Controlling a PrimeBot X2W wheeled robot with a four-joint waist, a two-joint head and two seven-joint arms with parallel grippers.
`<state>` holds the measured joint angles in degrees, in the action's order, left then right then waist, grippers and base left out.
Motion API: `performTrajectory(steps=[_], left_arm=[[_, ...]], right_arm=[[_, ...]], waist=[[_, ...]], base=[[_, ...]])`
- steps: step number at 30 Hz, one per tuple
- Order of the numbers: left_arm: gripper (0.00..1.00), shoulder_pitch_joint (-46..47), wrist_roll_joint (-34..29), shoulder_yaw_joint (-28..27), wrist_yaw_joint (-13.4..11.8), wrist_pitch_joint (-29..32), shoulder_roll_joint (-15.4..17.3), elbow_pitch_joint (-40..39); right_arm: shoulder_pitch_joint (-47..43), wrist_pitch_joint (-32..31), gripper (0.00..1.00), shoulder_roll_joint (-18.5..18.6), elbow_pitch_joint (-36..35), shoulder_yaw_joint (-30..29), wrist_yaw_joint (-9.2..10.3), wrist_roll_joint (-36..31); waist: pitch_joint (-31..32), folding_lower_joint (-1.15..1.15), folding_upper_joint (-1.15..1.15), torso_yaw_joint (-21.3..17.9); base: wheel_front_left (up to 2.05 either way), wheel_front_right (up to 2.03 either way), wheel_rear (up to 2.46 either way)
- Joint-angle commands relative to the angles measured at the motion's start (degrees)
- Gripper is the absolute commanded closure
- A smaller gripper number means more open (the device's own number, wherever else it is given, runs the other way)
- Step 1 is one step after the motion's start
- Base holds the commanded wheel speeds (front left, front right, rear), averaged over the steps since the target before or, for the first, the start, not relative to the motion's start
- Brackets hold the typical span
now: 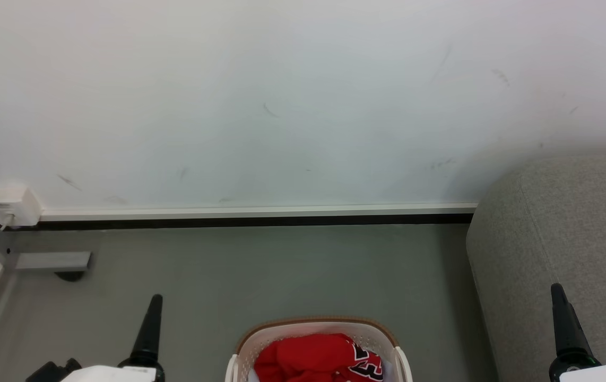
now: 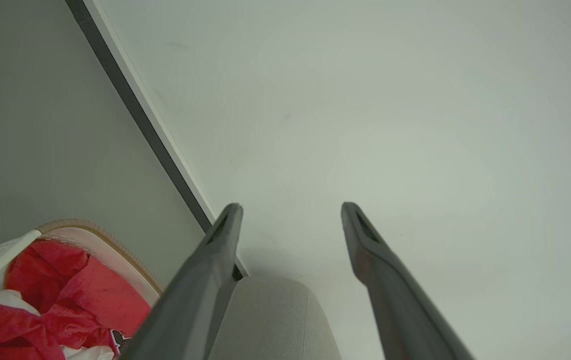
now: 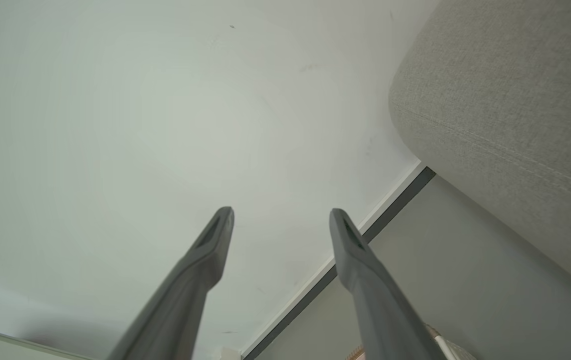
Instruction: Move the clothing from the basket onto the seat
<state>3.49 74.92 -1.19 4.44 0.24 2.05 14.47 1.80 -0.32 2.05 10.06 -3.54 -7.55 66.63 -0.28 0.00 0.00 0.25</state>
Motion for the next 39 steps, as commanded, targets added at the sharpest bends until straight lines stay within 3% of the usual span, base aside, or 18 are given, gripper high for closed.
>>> performTrajectory(steps=[1, 9, 21, 39], left_arm=[[0.00, 0.4, -3.4, 0.5, -0.5, -0.7, 0.5, -1.2], [0.00, 0.0, -13.5, 1.9, -2.7, -2.5, 0.6, -2.5], [0.00, -0.7, -27.8, 3.2, -4.4, -4.9, 0.7, -3.0], [0.00, -1.5, -40.8, 3.9, -6.2, -7.8, 0.8, -3.4]], right_arm=[[0.2, 0.8, 0.00, 0.8, -1.6, 0.4, 0.02, -3.8], [-0.3, 2.6, 0.00, 2.4, -2.4, 2.4, 0.03, -15.4], [-0.7, 5.0, 0.00, 4.0, -0.5, 4.2, 0.04, -27.1], [-0.8, 7.9, 0.00, 4.8, -0.3, 6.0, 0.06, -40.2]], waist=[[0.0, 0.00, 0.00, 0.0], [0.0, 0.00, 0.00, 0.2], [-0.1, 0.00, 0.00, 0.4], [-0.1, 0.00, 0.00, 0.8]], base=[[0.00, 0.00, 0.00], [0.00, 0.00, 0.00], [0.00, 0.00, 0.00], [0.00, 0.00, 0.00]])
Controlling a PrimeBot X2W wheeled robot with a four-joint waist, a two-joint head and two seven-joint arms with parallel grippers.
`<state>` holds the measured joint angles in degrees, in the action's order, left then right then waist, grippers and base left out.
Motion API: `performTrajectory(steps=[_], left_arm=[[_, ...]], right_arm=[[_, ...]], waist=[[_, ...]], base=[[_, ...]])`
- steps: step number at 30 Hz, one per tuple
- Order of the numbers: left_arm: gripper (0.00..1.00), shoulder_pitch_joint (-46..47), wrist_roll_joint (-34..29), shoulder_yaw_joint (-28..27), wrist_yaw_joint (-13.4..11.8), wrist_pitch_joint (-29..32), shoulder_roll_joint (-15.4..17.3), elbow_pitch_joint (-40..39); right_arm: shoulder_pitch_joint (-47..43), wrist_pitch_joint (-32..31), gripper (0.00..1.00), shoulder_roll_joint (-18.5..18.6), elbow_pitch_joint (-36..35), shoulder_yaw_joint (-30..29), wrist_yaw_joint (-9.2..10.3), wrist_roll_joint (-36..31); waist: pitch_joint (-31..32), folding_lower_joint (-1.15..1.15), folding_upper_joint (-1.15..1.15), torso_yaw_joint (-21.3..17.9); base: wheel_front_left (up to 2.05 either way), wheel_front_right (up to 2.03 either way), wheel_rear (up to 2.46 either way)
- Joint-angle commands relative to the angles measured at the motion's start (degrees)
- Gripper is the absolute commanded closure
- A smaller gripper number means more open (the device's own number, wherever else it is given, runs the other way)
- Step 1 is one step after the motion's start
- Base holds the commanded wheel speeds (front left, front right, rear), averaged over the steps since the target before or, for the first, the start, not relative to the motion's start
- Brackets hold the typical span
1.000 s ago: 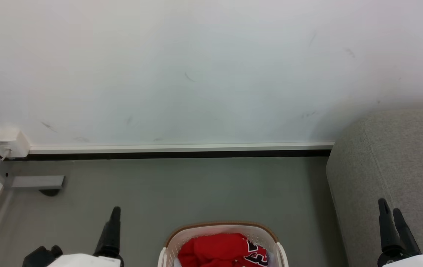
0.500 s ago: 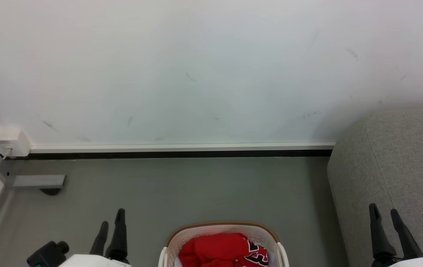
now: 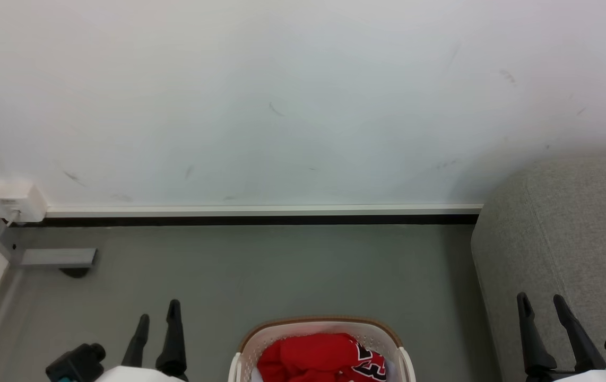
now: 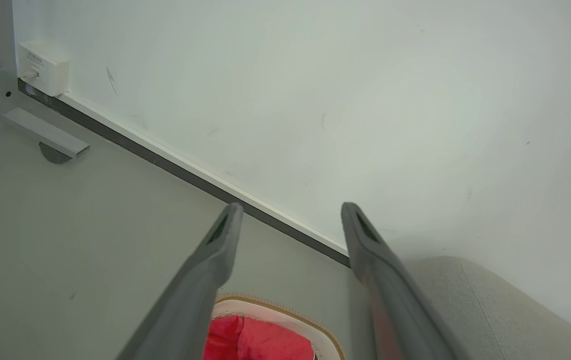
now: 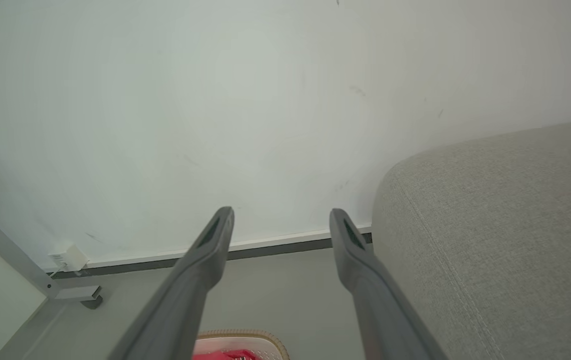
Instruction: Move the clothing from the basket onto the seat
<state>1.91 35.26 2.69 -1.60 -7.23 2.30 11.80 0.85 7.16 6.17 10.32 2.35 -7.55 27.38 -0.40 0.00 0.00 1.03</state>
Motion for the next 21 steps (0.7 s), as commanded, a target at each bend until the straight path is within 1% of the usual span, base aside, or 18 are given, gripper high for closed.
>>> performTrajectory(steps=[1, 21], left_arm=[[0.00, 0.0, -2.0, 0.1, -0.2, -0.5, 0.5, -0.7], [0.00, -1.0, -14.3, 1.5, -1.1, -3.4, 0.6, -0.3]], right_arm=[[0.1, 0.6, 0.00, 0.7, -0.6, 0.2, 0.06, -1.8], [-1.4, 3.5, 0.00, 0.8, -1.1, -0.3, 0.08, -14.0]], waist=[[0.0, 0.00, 0.00, 0.0], [0.0, 0.00, 0.00, 0.3]], base=[[0.00, 0.00, 0.00], [0.00, 0.00, 0.00]])
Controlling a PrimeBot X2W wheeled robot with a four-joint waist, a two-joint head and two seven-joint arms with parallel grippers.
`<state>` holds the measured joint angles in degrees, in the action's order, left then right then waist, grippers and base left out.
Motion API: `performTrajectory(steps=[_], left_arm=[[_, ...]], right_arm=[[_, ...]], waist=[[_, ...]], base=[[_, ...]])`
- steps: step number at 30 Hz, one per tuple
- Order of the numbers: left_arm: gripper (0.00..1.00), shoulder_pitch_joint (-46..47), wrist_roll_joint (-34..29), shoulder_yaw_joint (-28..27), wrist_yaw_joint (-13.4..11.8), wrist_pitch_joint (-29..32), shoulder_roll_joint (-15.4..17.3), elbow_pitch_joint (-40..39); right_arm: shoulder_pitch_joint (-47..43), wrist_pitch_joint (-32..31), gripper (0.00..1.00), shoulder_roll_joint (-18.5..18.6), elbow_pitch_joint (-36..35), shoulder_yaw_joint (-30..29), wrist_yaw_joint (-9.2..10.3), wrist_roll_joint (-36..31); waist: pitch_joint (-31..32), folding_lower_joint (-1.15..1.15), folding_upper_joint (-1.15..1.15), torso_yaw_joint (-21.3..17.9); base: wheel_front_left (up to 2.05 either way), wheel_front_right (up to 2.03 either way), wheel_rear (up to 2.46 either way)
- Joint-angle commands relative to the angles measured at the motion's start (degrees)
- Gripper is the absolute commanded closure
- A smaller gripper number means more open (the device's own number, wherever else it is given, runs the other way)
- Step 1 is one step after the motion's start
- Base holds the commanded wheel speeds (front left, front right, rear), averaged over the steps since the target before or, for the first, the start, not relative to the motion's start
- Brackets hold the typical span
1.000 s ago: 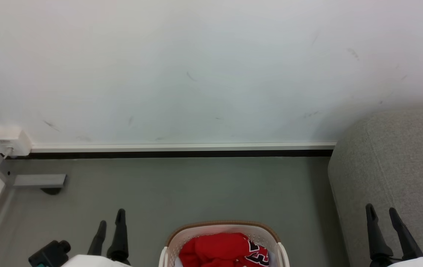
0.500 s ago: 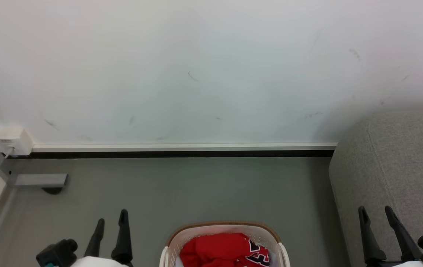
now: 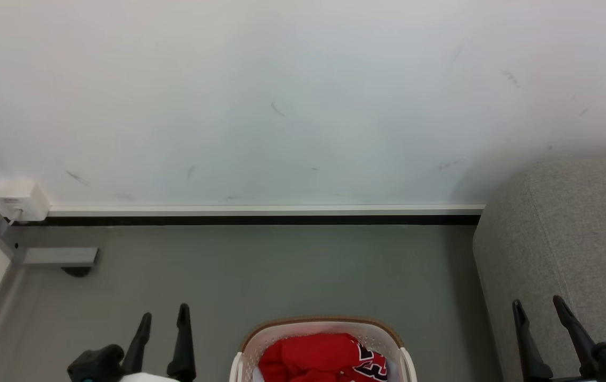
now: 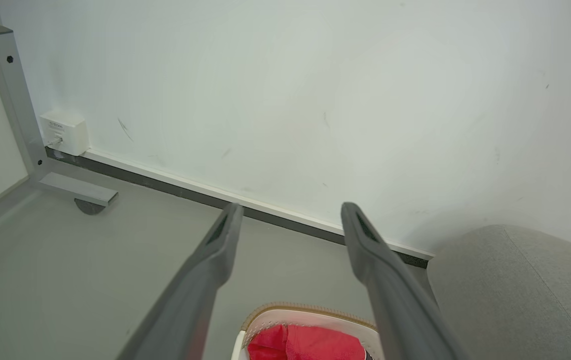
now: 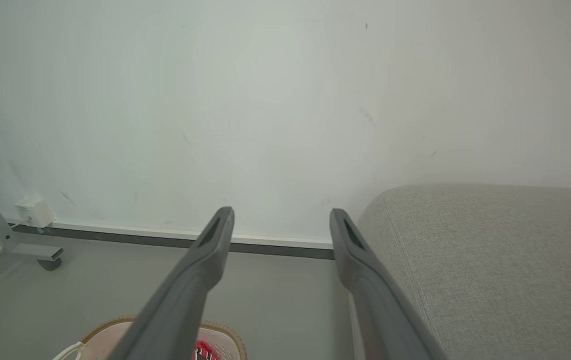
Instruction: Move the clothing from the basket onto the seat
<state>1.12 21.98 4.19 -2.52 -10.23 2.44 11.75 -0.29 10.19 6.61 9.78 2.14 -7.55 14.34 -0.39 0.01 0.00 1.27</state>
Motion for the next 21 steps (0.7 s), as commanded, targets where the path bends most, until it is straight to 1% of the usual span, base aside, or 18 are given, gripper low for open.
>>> performTrajectory(steps=[1, 12, 21], left_arm=[[0.00, -0.2, -1.7, 0.0, -0.2, -0.6, 0.5, -0.2], [0.00, -0.9, -7.7, 0.3, -0.9, -1.9, 0.5, -0.2], [0.00, -1.5, -12.3, 0.3, -0.8, -3.1, 0.6, 0.4]], right_arm=[[-0.3, 0.6, 0.00, 0.3, -0.6, -0.2, 0.08, -1.4], [-0.8, 2.0, 0.00, -0.5, 0.2, -1.8, 0.09, -5.5], [-1.4, 3.1, 0.00, -1.0, 0.8, -3.9, 0.10, -8.0]], waist=[[0.0, -0.01, 0.00, 0.1], [0.0, -0.01, 0.00, 0.4], [0.1, -0.01, 0.00, 0.8]], base=[[0.00, 0.00, 0.00], [0.00, 0.00, 0.00], [0.00, 0.00, 0.00]])
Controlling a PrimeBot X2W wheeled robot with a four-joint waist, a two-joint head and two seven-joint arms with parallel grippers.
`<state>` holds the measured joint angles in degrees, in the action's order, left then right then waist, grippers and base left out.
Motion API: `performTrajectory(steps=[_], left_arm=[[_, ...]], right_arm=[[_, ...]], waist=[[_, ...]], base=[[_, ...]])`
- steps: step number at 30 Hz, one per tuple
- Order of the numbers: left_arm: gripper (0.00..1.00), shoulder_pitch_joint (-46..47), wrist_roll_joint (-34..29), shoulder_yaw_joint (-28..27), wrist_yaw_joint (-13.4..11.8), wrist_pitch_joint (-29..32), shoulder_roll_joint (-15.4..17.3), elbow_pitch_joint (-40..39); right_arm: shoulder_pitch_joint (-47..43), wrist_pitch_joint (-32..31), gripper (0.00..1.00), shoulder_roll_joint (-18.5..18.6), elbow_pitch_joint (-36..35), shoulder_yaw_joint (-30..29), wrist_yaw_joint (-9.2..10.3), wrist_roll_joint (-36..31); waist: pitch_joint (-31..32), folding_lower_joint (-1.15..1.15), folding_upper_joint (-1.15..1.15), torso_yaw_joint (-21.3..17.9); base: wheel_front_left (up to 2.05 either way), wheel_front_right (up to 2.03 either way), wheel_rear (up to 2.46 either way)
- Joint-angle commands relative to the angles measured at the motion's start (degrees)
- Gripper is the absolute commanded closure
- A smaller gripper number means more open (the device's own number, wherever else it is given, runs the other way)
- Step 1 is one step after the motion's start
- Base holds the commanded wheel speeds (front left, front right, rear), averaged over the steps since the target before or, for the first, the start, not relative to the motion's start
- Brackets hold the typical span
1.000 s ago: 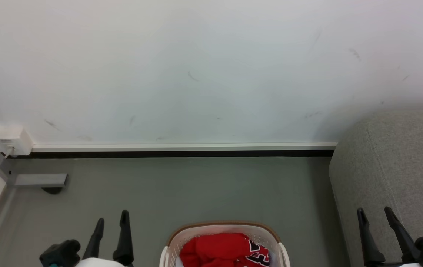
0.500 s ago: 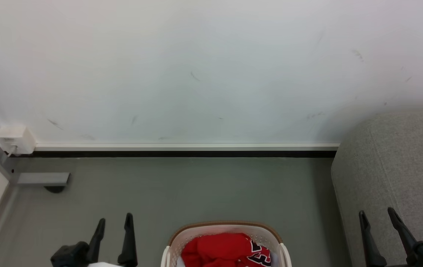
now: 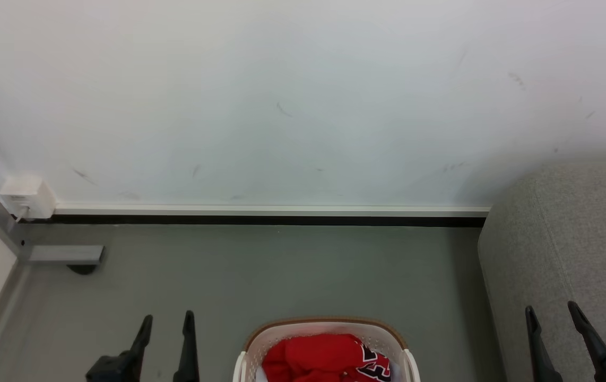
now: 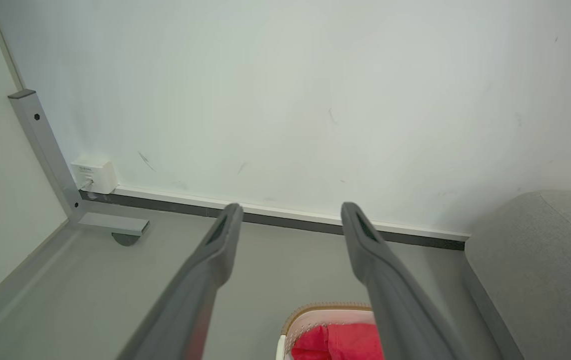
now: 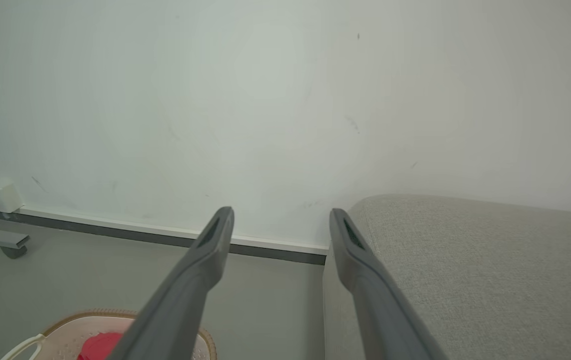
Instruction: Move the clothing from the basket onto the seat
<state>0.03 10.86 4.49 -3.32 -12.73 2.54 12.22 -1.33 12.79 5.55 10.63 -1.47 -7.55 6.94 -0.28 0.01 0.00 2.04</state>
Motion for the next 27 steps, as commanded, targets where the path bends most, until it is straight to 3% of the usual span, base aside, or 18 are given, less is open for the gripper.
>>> performTrajectory(steps=[1, 20, 27], left_arm=[[0.00, -0.4, -1.7, 0.1, 0.1, -0.7, 0.5, -0.1], [0.00, -1.6, -10.3, 1.0, -1.4, -2.6, 0.5, -1.7], [0.00, -1.8, -9.6, 1.0, -1.5, -2.5, 0.5, -2.0]], right_arm=[[-0.4, 0.5, 0.00, 0.0, 0.0, -0.4, 0.10, -0.9], [-1.2, 2.5, 0.00, -0.4, 0.4, -1.7, 0.12, -7.5], [-1.2, 2.5, 0.00, -0.6, 0.5, -2.5, 0.12, -6.5]], waist=[[0.0, -0.01, 0.00, 0.1], [0.1, -0.01, 0.00, 0.8], [0.2, -0.01, 0.00, 0.6]], base=[[0.00, 0.00, 0.00], [0.00, 0.00, 0.00], [0.00, 0.00, 0.00]])
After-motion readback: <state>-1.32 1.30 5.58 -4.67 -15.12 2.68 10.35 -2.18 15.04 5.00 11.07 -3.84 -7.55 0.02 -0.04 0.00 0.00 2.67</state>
